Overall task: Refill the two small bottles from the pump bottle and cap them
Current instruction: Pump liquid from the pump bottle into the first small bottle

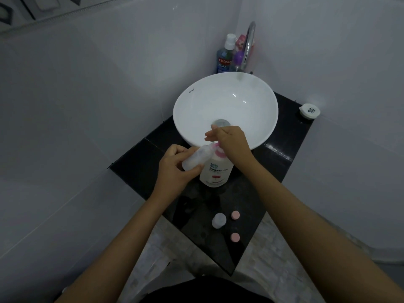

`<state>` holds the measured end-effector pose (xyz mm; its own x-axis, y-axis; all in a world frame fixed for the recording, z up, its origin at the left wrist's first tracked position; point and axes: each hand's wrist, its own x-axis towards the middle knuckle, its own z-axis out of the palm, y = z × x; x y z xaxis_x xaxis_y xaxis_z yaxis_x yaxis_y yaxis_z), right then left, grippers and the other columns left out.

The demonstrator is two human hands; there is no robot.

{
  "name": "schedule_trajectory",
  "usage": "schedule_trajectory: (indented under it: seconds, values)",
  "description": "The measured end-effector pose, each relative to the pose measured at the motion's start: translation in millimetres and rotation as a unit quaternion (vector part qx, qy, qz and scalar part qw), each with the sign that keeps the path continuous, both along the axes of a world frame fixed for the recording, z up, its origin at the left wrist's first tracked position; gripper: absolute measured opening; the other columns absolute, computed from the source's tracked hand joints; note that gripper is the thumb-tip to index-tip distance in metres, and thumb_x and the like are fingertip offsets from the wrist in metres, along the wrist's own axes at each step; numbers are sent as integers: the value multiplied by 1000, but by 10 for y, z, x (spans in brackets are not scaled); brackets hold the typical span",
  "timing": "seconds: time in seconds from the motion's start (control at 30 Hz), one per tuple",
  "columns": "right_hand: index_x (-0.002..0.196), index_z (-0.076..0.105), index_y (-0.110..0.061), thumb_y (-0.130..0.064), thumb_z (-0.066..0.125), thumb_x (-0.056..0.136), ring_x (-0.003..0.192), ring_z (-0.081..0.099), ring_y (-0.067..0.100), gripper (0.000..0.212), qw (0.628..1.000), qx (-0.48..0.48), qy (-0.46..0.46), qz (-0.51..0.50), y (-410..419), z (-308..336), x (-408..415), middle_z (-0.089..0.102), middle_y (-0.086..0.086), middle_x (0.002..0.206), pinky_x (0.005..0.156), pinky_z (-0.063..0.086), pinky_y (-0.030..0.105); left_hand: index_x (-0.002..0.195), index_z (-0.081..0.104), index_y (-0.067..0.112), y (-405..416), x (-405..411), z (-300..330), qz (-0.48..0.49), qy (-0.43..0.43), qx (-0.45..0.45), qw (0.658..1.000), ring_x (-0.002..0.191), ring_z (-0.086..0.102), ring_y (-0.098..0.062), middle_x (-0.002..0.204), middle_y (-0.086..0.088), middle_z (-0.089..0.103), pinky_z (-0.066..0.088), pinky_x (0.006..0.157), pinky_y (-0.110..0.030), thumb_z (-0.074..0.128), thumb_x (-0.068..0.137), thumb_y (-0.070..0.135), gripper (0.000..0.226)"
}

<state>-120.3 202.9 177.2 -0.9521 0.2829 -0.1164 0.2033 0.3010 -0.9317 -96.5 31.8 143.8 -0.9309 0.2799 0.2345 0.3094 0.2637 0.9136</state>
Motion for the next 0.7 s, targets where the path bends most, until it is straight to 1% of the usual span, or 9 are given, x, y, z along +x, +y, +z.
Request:
schedule_trajectory:
  seconds: [0.07,0.13,0.3,0.4,0.43,0.53,0.57,0.63,0.7]
  values:
    - [91,72,-1,-24,47,95,75,66,11,34,1000,-20,6,-4,14,49,-23,73,12,87,67,48,14,116,63,29,-11,-17,28,-4,5,5,1000,85,49,-2,92,5,50,47,71,-14,75,76,23,42]
    - [90,71,0,-23,45,96,74,66,11,35,999,-41,13,-16,-1,60,-25,72,12,87,63,47,12,114,61,33,-15,-36,41,-9,8,5,1000,86,50,-1,93,5,50,47,71,-12,74,76,24,42]
    - [91,72,-5,-24,41,97,75,63,14,37,999,-21,13,-35,-51,-52,10,73,8,96,62,49,25,116,62,29,-13,-55,-9,-8,-8,4,1000,83,49,3,91,5,50,46,70,-11,75,75,22,43]
    - [92,73,-4,-22,41,97,73,62,15,37,999,11,19,-30,-54,-105,24,73,8,96,70,51,31,116,61,30,-11,-38,-31,-9,-17,5,1000,82,49,4,90,7,49,46,70,-11,76,76,19,44]
    - [92,73,-5,-23,42,97,71,62,13,36,999,12,16,-27,-44,-93,12,73,8,95,71,51,30,115,62,30,-10,-39,-24,-9,-15,8,1000,81,49,4,89,8,49,46,70,-11,76,76,18,44]
    - [89,73,-7,-25,46,95,72,63,7,33,1000,10,21,-20,-3,-33,-9,73,5,87,65,48,12,114,63,29,-11,-34,14,-11,-3,14,1000,83,49,2,90,7,49,45,70,-10,76,76,17,43]
    - [89,73,-6,-24,46,95,75,64,6,33,999,6,29,-22,4,-21,-17,73,5,87,66,48,10,114,63,29,-14,-36,25,-14,2,18,1000,84,50,2,90,7,49,46,70,-10,76,75,17,42]
    - [88,73,-5,-22,45,95,81,66,10,34,999,-21,34,-32,-9,-25,-24,74,10,90,76,51,21,114,63,29,-20,-49,34,-18,0,24,1000,85,50,0,90,7,50,46,71,-11,76,75,18,42]
    - [85,73,-7,-22,43,95,77,63,10,35,998,-41,22,-39,-31,-44,-21,74,9,91,75,53,31,113,63,30,-18,-61,25,-20,-9,22,1000,85,51,-2,90,7,49,47,70,-13,76,75,19,41]
